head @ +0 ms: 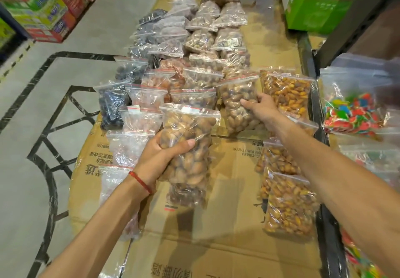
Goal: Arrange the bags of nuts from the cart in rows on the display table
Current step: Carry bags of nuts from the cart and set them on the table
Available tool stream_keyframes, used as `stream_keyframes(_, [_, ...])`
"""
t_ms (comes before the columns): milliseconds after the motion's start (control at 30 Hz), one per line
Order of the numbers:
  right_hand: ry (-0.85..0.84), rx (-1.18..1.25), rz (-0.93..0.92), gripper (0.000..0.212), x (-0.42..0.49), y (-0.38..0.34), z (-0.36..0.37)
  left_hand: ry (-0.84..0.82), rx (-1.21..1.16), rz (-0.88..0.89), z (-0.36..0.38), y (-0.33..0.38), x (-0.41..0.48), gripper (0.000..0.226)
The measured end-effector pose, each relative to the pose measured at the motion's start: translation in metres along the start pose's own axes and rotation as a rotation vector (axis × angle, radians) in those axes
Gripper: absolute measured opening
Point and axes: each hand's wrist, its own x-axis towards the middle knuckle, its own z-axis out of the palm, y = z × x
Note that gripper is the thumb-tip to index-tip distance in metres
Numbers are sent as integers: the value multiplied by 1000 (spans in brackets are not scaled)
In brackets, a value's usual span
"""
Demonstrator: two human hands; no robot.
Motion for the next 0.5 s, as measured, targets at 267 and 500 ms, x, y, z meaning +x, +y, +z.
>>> stream_keyframes(267, [185, -290, -158, 70, -51, -7, 8, -34, -14, 9, 10, 0, -1, 57])
stream_keyframes(500, [188, -741, -361, 59, -158, 14, -17, -24, 59, 31, 38, 6, -9, 27])
